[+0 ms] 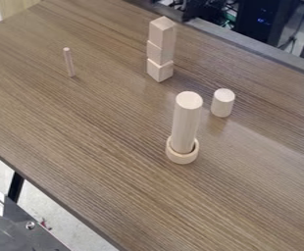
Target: Move the cube to the right
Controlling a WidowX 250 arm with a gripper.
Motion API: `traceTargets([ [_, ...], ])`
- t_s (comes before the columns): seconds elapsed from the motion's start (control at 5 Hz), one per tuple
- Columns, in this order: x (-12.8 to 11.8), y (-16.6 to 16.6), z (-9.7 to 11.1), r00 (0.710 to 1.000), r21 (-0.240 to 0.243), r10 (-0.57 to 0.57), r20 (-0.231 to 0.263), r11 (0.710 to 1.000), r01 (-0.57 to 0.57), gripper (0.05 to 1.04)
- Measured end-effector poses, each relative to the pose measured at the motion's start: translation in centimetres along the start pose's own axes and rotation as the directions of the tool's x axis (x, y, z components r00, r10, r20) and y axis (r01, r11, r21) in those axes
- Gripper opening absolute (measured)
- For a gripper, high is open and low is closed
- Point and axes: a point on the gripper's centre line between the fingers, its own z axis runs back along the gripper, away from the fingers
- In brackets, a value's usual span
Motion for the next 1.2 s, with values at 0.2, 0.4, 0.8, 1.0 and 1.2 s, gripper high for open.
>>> traceTargets([
  [0.2,0.2,0.1,0.0,0.999,-0.002,-0.037,-0.016,0.999,0.037,0.999],
  [0.4,0.1,0.3,-0.6,0.997,-0.015,-0.066,-0.042,0.998,0.066,0.999],
  [0.8,0.0,1.2,-0.9,0.995,-0.026,-0.086,-0.043,0.996,0.085,0.999],
  [1.0,0.2,1.5,-1.5,0.995,-0.036,-0.086,-0.053,0.996,0.084,0.999],
  [1.2,0.1,1.4,-1.9,0.994,-0.047,-0.099,-0.056,0.994,0.096,0.999],
])
